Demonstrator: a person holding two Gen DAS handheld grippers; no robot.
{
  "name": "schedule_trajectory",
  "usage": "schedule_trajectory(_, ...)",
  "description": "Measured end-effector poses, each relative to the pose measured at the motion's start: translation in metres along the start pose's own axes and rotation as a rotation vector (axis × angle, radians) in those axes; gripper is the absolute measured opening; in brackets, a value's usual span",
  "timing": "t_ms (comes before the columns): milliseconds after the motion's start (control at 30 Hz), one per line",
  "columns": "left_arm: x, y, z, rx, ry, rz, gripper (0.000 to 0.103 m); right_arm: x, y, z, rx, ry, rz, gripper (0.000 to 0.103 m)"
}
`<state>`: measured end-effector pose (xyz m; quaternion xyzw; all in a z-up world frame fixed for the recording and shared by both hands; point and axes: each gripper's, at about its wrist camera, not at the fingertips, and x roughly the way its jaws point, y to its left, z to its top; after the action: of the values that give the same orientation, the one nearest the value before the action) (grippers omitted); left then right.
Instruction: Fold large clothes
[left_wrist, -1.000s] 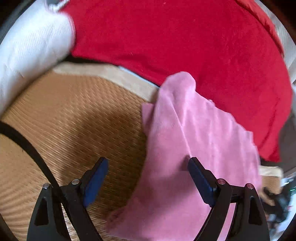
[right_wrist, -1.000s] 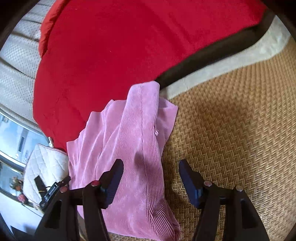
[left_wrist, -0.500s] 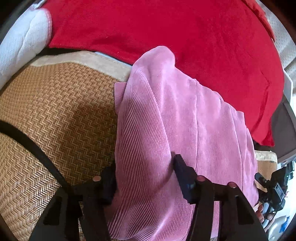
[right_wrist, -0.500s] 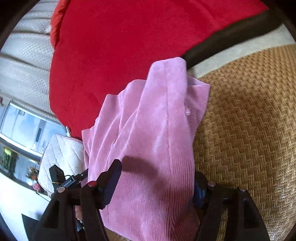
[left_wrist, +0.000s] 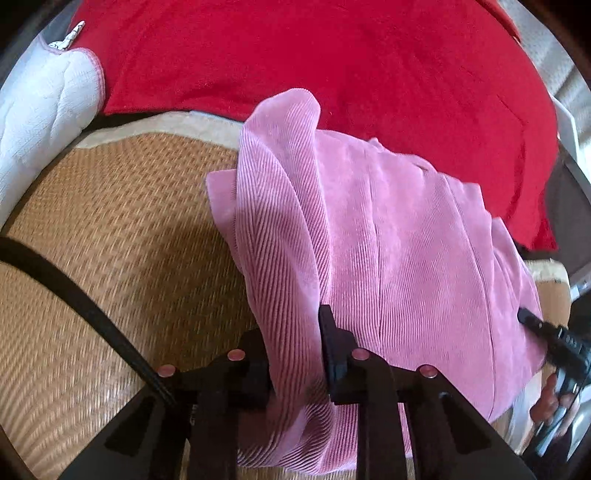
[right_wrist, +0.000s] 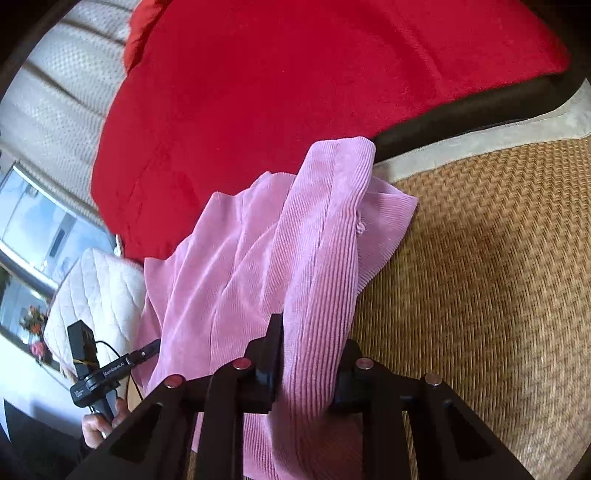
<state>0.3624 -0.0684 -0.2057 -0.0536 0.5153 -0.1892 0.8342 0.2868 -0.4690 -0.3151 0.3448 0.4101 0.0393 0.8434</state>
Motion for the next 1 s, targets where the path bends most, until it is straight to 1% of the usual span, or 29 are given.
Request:
schedule_trajectory(133, -0.017, 0.005, -0.027, 0.038, 0.027, -0.034, 0.023, -0.009, 0.002, -0.022, -0.013, 0.048, 0.014, 0.023)
schedule_trajectory(300, -0.027, 0.015, -0.050, 0.054, 0.044, -0.064, 0.024, -0.025, 0.005, -0.051, -0.037, 0.072, 0.021, 0.023)
schedule_trajectory(367, -0.031, 0.021, -0.054, 0.048, 0.046, -0.062, 0.033, -0.027, 0.006, -0.060, -0.050, 0.064, 0.001, 0.023)
schedule_trajectory(400, -0.032, 0.022, -0.054, 0.044, 0.047, -0.051, 0.038, -0.028, 0.009, -0.064, -0.065, 0.056, -0.023, 0.024)
schedule_trajectory(433, -0.035, 0.025, -0.054, 0.033, 0.044, -0.028, 0.052, -0.028, 0.011, -0.066, -0.066, 0.048, -0.035, 0.026)
schedule_trajectory(467, -0.041, 0.030, -0.054, 0.021, 0.031, 0.008, 0.060, -0.025, 0.015, -0.064, -0.054, 0.047, -0.042, 0.027)
schedule_trajectory(500, -0.045, 0.032, -0.055, 0.017, 0.015, 0.026, 0.060, -0.026, 0.017, -0.062, -0.037, 0.056, -0.061, 0.029)
schedule_trajectory(533, -0.052, 0.035, -0.057, 0.011, -0.005, 0.031, 0.061, -0.027, 0.019, -0.061, -0.028, 0.064, -0.081, 0.030)
schedule_trajectory(600, -0.066, 0.044, -0.062, -0.021, -0.041, 0.042, 0.064, -0.039, 0.018, -0.055, -0.013, 0.043, -0.122, 0.030)
schedule_trajectory(633, -0.073, 0.050, -0.067, -0.045, -0.060, 0.046, 0.069, -0.046, 0.017, -0.052, -0.010, 0.016, -0.146, 0.030)
schedule_trajectory(667, -0.081, 0.055, -0.074, -0.075, -0.078, 0.045, 0.071, -0.053, 0.015, -0.050, -0.008, -0.012, -0.167, 0.030)
schedule_trajectory(700, -0.087, 0.061, -0.080, -0.104, -0.090, 0.043, 0.071, -0.063, 0.014, -0.049, -0.004, -0.048, -0.199, 0.030)
schedule_trajectory(733, -0.092, 0.066, -0.088, -0.137, -0.097, 0.040, 0.071, -0.075, 0.013, -0.050, 0.004, -0.102, -0.254, 0.030)
schedule_trajectory(767, -0.095, 0.068, -0.096, -0.164, -0.103, 0.038, 0.071, -0.082, 0.014, -0.050, 0.008, -0.136, -0.280, 0.030)
schedule_trajectory(800, -0.097, 0.070, -0.101, -0.181, -0.106, 0.037, 0.071, -0.087, 0.015, -0.051, 0.009, -0.152, -0.286, 0.030)
schedule_trajectory(833, -0.098, 0.071, -0.107, -0.192, -0.105, 0.043, 0.071, -0.089, 0.018, -0.051, 0.010, -0.161, -0.273, 0.030)
schedule_trajectory(867, -0.099, 0.061, -0.104, -0.193, -0.104, 0.061, 0.071, -0.087, 0.022, -0.050, 0.016, -0.156, -0.244, 0.030)
schedule_trajectory(900, -0.100, 0.058, -0.105, -0.184, -0.109, 0.091, 0.071, -0.083, 0.025, -0.049, 0.016, -0.148, -0.227, 0.030)
schedule_trajectory(933, -0.101, 0.052, -0.106, -0.160, -0.127, 0.139, 0.071, -0.074, 0.036, -0.048, 0.003, -0.129, -0.201, 0.030)
schedule_trajectory(1000, -0.102, 0.040, -0.105, -0.117, -0.158, 0.205, 0.074, -0.058, 0.059, -0.053, -0.058, -0.092, -0.180, 0.030)
